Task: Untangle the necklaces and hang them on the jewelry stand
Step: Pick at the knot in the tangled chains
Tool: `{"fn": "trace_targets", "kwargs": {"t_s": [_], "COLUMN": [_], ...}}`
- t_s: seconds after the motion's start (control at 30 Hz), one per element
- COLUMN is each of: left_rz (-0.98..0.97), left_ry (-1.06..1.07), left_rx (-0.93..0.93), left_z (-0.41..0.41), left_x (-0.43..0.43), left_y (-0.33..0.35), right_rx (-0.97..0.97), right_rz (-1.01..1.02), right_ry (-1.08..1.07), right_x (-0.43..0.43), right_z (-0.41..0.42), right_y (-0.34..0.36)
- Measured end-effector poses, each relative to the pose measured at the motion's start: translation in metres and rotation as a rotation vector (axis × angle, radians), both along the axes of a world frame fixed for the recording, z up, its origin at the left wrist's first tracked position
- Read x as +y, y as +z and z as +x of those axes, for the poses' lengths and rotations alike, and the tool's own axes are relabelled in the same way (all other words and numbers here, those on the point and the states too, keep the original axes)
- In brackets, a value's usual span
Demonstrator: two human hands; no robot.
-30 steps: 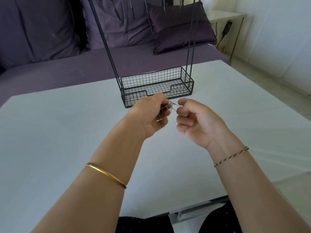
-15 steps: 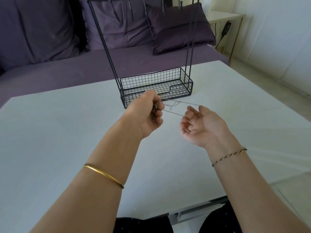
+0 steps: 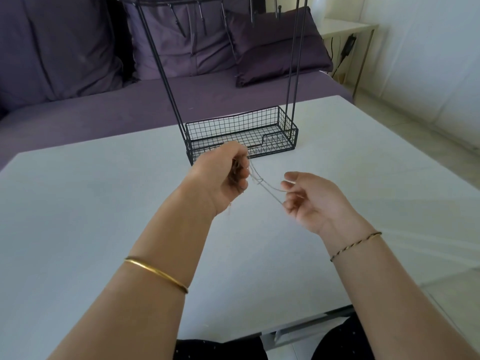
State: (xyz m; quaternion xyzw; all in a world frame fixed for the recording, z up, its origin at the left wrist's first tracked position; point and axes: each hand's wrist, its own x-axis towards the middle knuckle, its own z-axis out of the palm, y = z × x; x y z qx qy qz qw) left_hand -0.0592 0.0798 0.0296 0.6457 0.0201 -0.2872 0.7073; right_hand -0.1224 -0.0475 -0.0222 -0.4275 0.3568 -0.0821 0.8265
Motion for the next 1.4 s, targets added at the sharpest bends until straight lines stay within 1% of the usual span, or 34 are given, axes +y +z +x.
{"fn": "trace_targets", "kwargs": {"t_s": [0.1, 0.17, 0.23, 0.3, 0.33, 0.43, 0.53, 0.63, 0.73, 0.8, 0.87, 0.9, 0.97, 1.0, 1.07, 1.1, 1.2, 1.4], "left_rz": [0.013, 0.019, 0.030, 0.058, 0.097, 0.300, 0.411, 0.440, 0.440, 0.440, 0.436, 0.433, 0.420, 0.413, 0.393, 0.383, 0.360, 0.335], "left_ry": [-0.123, -0.183, -0.206, -0.177, -0.165, -0.169, -0.156, -0.135, -0.171, -0.194, -0.208, -0.216, -0.231, -0.236, -0.236, -0.236, -0.241, -0.246], "left_rx": [0.035, 0.050, 0.036, -0.003, -0.043, -0.233, -0.363, -0.434, -0.464, -0.468, -0.466, -0.465, -0.462, -0.462, -0.460, -0.457, -0.442, -0.434], "left_z": [-0.002, -0.004, -0.005, -0.005, -0.004, -0.005, -0.005, -0.004, -0.005, -0.006, -0.007, -0.007, -0.008, -0.009, -0.010, -0.010, -0.011, -0.011], "left_x": [0.002, 0.002, 0.001, 0.002, 0.002, 0.003, 0.001, -0.001, -0.003, -0.004, -0.004, -0.005, -0.006, -0.006, -0.007, -0.007, -0.008, -0.009], "left_y": [0.001, 0.002, 0.001, 0.000, -0.001, -0.007, -0.011, -0.010, -0.009, -0.008, -0.007, -0.007, -0.006, -0.005, -0.003, -0.002, -0.001, 0.001], "right_rx": [0.137, 0.133, 0.104, 0.106, 0.127, 0.220, 0.288, 0.241, 0.239, 0.270, 0.195, 0.105, -0.110, -0.187, -0.274, -0.287, -0.274, -0.259], "right_rz": [-0.480, -0.725, -0.825, -0.896, -0.957, -1.141, -1.218, -1.227, -1.216, -1.253, -1.269, -1.245, -1.085, -0.980, -0.781, -0.715, -0.645, -0.639], "right_ry": [0.179, 0.236, 0.247, 0.233, 0.236, 0.293, 0.362, 0.494, 0.584, 0.542, 0.443, 0.378, 0.274, 0.253, 0.251, 0.260, 0.296, 0.369], "right_x": [0.000, -0.003, -0.007, -0.013, -0.017, -0.023, -0.021, -0.016, -0.017, -0.019, -0.017, -0.015, -0.008, -0.004, 0.001, 0.002, 0.001, 0.001], "right_z": [-0.003, -0.006, -0.008, -0.008, -0.007, -0.006, -0.007, -0.008, -0.008, -0.004, -0.003, -0.004, -0.006, -0.007, -0.007, -0.007, -0.006, -0.007], "right_y": [0.002, 0.001, -0.001, -0.005, -0.007, -0.012, -0.009, -0.004, -0.009, -0.017, -0.018, -0.014, -0.003, 0.003, 0.006, 0.006, 0.006, 0.007]}}
